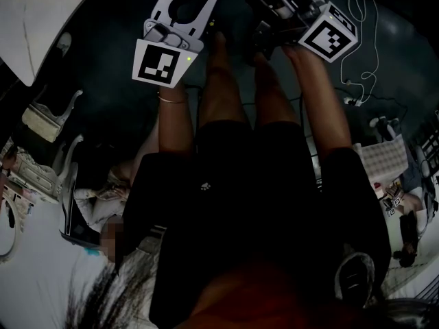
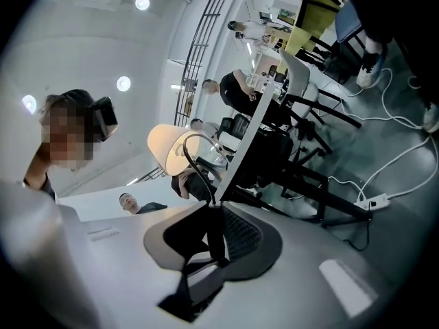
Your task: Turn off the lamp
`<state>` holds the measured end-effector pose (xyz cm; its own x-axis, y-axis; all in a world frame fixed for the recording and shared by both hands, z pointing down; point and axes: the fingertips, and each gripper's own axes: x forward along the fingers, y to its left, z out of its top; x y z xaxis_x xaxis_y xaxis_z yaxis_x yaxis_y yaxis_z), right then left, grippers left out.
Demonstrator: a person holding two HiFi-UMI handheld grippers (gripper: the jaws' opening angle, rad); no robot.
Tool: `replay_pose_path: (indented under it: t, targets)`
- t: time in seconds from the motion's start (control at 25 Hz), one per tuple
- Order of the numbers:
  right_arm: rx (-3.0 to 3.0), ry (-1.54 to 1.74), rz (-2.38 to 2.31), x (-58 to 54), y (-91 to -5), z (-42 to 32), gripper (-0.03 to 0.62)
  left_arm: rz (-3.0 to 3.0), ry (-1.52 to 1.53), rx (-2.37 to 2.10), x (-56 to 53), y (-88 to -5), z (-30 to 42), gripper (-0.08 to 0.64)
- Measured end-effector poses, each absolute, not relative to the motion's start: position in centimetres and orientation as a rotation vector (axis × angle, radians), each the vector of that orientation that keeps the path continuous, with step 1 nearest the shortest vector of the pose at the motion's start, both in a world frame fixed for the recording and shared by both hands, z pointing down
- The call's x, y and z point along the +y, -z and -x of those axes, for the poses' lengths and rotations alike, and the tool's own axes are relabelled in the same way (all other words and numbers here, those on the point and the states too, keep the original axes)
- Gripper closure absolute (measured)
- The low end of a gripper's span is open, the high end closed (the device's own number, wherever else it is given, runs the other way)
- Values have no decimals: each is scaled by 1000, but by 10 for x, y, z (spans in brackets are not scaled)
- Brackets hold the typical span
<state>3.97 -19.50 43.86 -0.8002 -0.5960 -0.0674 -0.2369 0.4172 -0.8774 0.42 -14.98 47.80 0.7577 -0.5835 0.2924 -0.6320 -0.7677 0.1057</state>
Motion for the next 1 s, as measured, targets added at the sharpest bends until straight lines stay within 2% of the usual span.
replay_pose_path:
  t: [1.0]
  targets:
    - [2311, 1316, 664, -192, -437, -36, 522, -2740, -325, -921, -147, -476, -8, 537]
